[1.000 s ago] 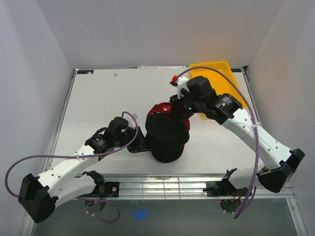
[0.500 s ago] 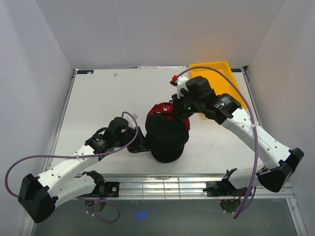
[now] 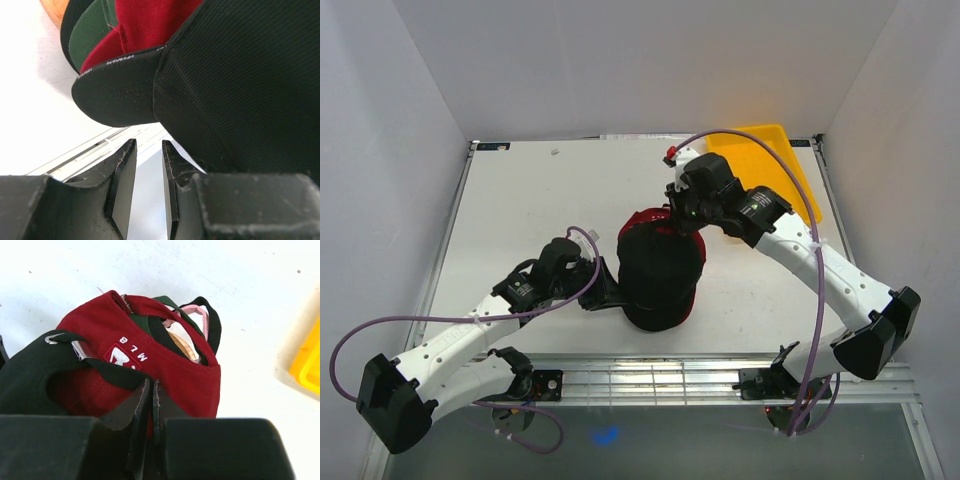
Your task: Stack the hats
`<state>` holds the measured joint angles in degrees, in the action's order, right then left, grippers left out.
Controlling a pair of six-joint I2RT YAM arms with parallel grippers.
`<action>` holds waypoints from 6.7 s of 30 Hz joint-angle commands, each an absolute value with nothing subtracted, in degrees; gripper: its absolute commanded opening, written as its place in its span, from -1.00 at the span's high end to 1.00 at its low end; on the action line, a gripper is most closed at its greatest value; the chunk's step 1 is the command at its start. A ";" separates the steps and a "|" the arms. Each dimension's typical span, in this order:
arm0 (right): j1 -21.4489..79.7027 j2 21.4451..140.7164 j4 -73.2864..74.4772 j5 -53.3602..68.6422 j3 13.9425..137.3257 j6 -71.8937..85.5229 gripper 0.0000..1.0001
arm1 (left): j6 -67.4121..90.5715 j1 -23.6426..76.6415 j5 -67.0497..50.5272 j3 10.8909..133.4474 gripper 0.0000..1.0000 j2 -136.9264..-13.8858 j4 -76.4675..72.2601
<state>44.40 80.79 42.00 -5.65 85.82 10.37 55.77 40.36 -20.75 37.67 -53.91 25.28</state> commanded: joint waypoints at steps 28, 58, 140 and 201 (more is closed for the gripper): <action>43.68 81.83 34.81 -16.00 82.09 12.57 0.82 | 47.38 40.69 -11.60 54.49 -0.29 -46.93 27.60; 35.69 83.41 21.27 2.02 66.01 16.70 0.84 | 40.52 40.69 5.71 64.51 -0.73 -72.51 21.97; 34.45 97.91 27.25 20.04 81.47 1.93 0.15 | 36.65 36.91 3.43 79.10 -0.14 -80.77 40.17; 34.45 104.50 27.68 24.52 86.83 -2.64 0.14 | 37.62 37.00 14.94 83.50 -0.40 -76.38 44.92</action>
